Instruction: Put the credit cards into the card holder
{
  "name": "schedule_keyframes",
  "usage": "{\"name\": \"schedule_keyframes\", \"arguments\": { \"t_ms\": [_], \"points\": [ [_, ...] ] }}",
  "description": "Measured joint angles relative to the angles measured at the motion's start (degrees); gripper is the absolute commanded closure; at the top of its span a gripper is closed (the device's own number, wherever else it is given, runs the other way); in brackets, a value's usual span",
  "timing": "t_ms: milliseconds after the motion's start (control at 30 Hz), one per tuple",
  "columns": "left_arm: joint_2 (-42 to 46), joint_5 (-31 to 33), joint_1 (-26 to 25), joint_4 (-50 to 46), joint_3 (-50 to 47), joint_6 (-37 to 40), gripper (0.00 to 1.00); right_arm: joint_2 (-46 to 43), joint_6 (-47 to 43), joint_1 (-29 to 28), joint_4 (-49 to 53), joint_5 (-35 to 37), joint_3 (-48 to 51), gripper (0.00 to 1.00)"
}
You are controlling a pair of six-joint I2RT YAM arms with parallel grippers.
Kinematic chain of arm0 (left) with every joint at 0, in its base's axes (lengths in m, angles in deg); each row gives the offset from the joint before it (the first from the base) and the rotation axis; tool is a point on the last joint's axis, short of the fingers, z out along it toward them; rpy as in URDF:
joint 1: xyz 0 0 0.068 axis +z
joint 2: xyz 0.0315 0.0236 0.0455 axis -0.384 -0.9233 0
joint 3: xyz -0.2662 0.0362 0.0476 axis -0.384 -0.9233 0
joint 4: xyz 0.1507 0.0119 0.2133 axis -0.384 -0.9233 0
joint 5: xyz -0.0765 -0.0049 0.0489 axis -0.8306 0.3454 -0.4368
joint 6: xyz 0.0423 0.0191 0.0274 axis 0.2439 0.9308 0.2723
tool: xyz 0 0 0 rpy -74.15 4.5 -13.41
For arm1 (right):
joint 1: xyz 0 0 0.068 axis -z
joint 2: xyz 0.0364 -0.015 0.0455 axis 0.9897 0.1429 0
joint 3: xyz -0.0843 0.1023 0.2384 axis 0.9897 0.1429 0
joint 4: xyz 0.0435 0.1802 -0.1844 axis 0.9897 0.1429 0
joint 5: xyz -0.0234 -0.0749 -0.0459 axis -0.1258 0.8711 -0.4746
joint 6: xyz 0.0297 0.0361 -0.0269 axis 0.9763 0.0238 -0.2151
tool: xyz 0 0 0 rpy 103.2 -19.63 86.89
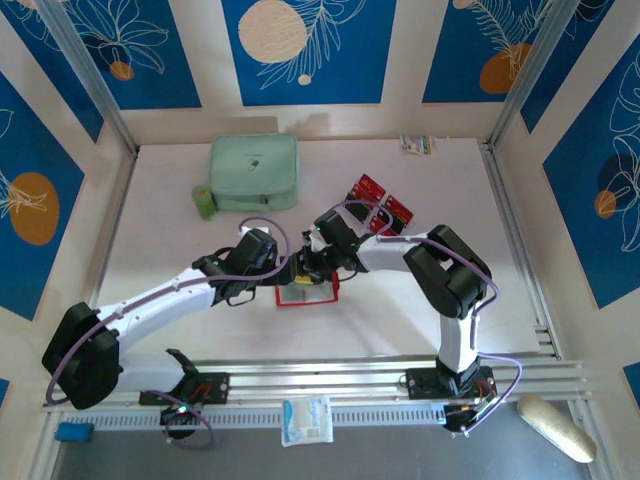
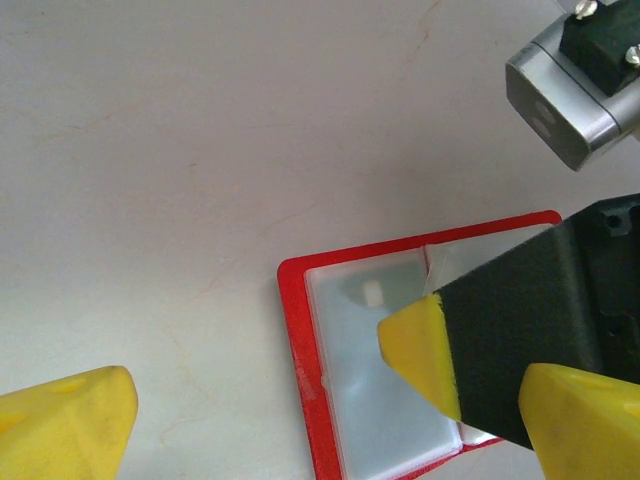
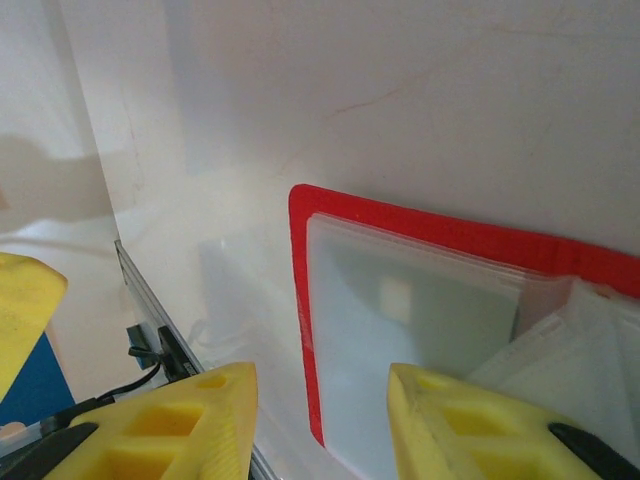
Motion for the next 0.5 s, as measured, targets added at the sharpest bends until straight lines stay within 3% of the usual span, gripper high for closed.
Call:
{"name": "schedule_keyframes", "arguments": {
  "t_ms": [333, 500],
  "points": [
    [0.2, 0.0, 0.0, 0.0, -0.2, 0.0, 0.02, -5.9, -4.6, 6.3, 4.9, 2.2, 1.7, 0.6],
    [0.1, 0.0, 0.0, 0.0, -0.3, 0.0, 0.02, -7.4, -6.4, 6.8, 7.5, 3.1, 1.8, 0.63]
  ]
}}
